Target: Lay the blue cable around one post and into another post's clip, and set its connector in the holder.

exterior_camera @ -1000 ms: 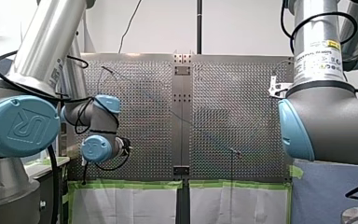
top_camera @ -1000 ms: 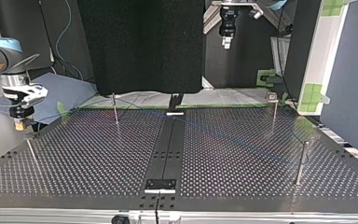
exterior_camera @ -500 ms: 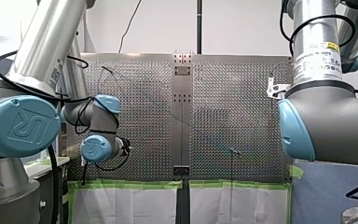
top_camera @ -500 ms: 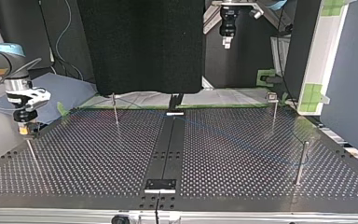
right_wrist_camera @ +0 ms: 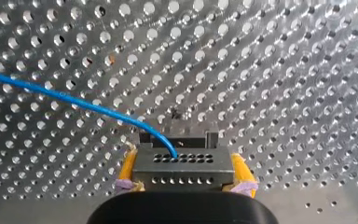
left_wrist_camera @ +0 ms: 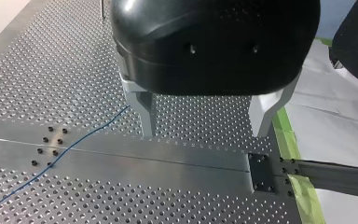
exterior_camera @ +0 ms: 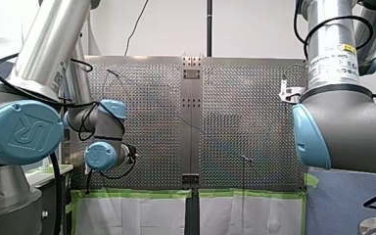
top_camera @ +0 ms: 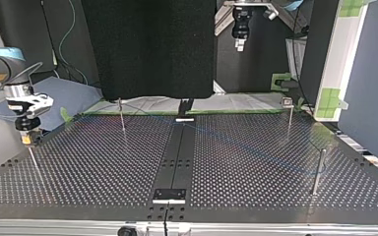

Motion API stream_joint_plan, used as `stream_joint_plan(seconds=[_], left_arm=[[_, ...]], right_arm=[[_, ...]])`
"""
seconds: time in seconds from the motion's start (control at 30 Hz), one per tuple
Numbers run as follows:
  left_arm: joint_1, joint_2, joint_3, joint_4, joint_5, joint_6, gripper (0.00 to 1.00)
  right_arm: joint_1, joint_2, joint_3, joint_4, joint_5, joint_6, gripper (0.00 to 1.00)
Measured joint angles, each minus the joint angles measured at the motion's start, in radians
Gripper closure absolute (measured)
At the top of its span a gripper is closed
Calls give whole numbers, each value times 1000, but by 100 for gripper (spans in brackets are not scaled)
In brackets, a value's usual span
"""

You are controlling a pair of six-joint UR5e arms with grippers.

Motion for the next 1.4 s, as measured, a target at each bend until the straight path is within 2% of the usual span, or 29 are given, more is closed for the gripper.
stream_joint_plan(seconds=[0.23,0.43,0.9,1.4], left_arm=[[2,0,0,0,0,0,0],[2,0,0,-1,0,0,0],[6,0,0,-2,0,2,0],[9,0,0,-9,0,4,0]], right_arm=[[-1,11,-15,23,-31,-2,100],[0,32,-30,41,-37,-19,100],[-3,35,-35,-3,-71,-17,100],[-11,36,-34,-26,-68,-12,100]])
